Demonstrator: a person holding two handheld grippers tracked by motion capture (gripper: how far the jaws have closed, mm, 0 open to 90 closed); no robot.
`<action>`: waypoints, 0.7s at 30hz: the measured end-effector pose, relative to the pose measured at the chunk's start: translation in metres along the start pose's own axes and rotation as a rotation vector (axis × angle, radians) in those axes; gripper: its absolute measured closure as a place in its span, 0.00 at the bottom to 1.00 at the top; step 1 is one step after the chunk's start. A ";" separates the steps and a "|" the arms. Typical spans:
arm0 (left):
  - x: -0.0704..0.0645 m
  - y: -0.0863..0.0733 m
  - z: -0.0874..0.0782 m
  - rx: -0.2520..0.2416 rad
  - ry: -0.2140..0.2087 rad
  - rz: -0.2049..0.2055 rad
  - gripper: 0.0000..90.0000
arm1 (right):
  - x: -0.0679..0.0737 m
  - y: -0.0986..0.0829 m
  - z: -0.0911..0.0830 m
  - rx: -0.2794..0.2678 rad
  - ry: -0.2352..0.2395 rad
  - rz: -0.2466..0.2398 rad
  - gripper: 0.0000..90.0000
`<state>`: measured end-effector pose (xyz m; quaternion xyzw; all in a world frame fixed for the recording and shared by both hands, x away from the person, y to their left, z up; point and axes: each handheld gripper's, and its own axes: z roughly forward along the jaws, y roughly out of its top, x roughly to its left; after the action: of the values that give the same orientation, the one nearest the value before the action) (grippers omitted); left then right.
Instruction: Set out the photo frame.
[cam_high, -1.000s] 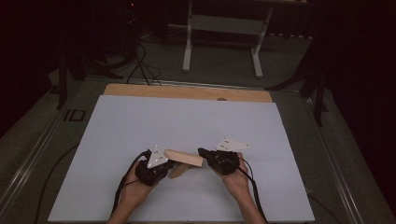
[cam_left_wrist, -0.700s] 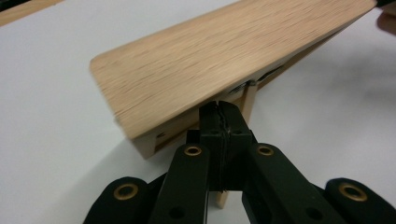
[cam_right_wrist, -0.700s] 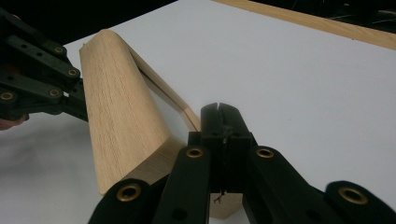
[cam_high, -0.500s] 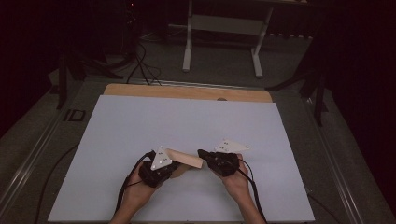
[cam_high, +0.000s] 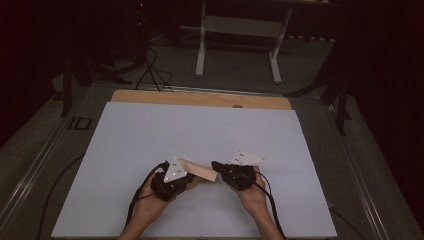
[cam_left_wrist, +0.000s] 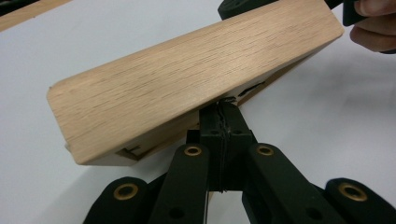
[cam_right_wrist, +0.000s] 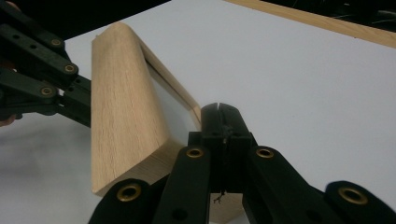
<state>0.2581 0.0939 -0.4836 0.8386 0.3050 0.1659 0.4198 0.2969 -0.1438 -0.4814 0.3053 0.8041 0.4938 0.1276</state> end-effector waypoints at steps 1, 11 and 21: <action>0.000 0.000 0.000 0.002 0.002 0.000 0.99 | 0.000 0.000 0.000 0.000 0.000 0.000 1.00; 0.004 0.003 0.005 0.012 -0.012 0.011 0.99 | 0.004 -0.001 -0.002 0.001 -0.006 -0.011 1.00; 0.007 0.006 0.009 0.016 -0.003 0.012 0.99 | 0.006 -0.002 -0.004 0.003 -0.005 -0.011 1.00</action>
<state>0.2708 0.0904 -0.4841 0.8441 0.3007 0.1646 0.4123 0.2896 -0.1434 -0.4812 0.3024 0.8062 0.4912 0.1316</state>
